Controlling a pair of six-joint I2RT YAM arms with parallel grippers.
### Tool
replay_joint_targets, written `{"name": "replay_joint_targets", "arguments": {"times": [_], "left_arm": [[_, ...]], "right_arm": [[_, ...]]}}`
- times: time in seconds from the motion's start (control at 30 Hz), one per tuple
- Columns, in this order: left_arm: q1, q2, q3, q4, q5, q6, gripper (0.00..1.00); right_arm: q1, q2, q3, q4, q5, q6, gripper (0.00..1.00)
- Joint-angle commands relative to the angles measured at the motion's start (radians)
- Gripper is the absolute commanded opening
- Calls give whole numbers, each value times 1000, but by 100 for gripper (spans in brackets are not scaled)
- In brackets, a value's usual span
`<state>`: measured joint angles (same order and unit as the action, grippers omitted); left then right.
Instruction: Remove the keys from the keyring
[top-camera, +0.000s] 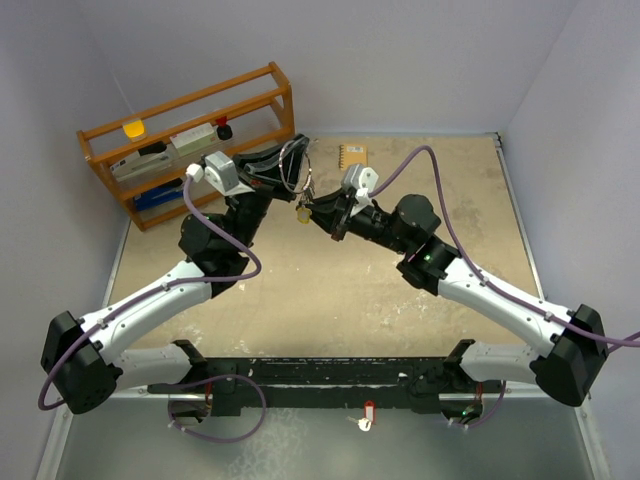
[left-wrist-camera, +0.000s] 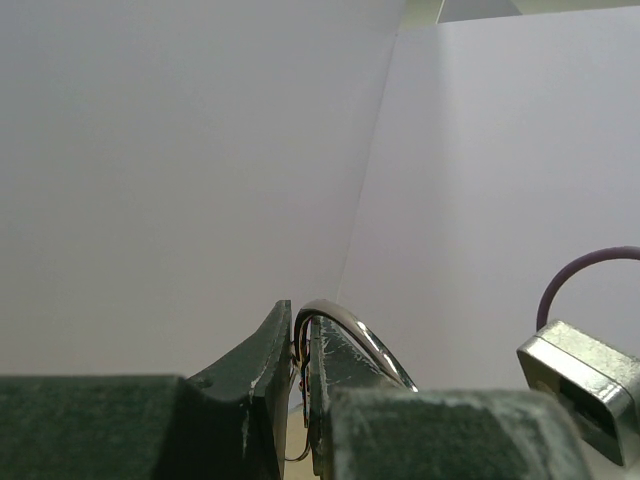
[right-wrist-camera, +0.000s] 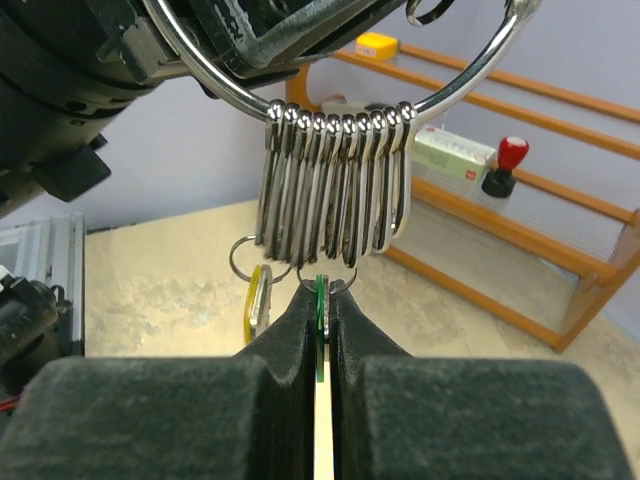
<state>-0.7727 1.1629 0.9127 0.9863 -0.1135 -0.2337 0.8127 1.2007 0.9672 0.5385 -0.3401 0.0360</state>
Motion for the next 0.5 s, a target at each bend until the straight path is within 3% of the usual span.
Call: {"name": "replay_joint_targets", "arguments": {"times": [0.0,0.37,0.47], "left_arm": [[3,-46,44,-65,-59,87,0],[3,-107,-3,-112,-95,102,0],[3,-112,-3,-150,-64,79,7]], "right_arm": [[4,-73,55,-116,111,-60,0],[4,-185,113,-339,353,-170,0],[4,-185,148,-378,409,-214,0]]}}
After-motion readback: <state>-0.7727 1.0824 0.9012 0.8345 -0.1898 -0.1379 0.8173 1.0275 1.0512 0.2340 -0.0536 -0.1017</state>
